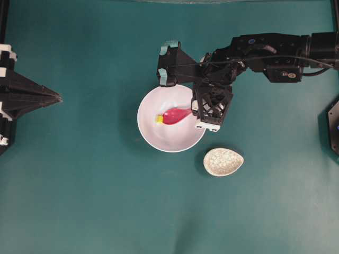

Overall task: Scoop the yellow hexagonal prism block from the bowl with a spoon using the right arm.
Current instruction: 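Lower the spoon bowl and push it under the yellow block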

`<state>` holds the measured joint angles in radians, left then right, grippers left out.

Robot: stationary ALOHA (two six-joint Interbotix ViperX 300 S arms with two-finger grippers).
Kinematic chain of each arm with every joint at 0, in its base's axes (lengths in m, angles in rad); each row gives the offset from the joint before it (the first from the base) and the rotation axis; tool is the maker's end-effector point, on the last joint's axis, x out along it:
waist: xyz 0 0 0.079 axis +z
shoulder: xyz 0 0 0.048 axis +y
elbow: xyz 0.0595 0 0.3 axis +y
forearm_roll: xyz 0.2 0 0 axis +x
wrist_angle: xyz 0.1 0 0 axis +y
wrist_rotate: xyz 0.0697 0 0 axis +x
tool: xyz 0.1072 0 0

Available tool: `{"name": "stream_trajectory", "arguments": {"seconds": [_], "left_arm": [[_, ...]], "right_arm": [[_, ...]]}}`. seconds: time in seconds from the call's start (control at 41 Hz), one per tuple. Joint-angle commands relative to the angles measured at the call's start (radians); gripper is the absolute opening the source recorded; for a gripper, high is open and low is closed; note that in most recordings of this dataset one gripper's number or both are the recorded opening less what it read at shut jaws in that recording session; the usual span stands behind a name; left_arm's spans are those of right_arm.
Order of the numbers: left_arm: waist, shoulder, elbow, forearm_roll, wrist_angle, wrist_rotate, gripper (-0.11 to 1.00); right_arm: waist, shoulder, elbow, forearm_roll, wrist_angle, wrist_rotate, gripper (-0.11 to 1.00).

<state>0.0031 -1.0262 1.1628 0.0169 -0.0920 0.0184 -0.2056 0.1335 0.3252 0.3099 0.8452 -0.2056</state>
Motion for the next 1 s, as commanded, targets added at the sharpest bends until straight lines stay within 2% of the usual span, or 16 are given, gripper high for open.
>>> {"name": "stream_trajectory", "arguments": {"seconds": [0.0, 0.342, 0.586, 0.977], "left_arm": [[0.0, 0.003, -0.031, 0.003, -0.009, 0.002, 0.04], [0.0, 0.003, -0.032, 0.002, -0.008, 0.002, 0.04], [0.0, 0.005, -0.032, 0.002, -0.009, 0.002, 0.04], [0.0, 0.003, -0.034, 0.003, -0.008, 0.0, 0.04]], "right_arm": [[0.009, -0.018, -0.025, 0.011, -0.028, -0.002, 0.21], [0.028, -0.018, -0.02, 0.035, -0.127, -0.002, 0.21], [0.035, -0.02, -0.009, 0.035, -0.193, -0.002, 0.21], [0.049, -0.063, 0.089, 0.038, -0.341, -0.002, 0.21]]}}
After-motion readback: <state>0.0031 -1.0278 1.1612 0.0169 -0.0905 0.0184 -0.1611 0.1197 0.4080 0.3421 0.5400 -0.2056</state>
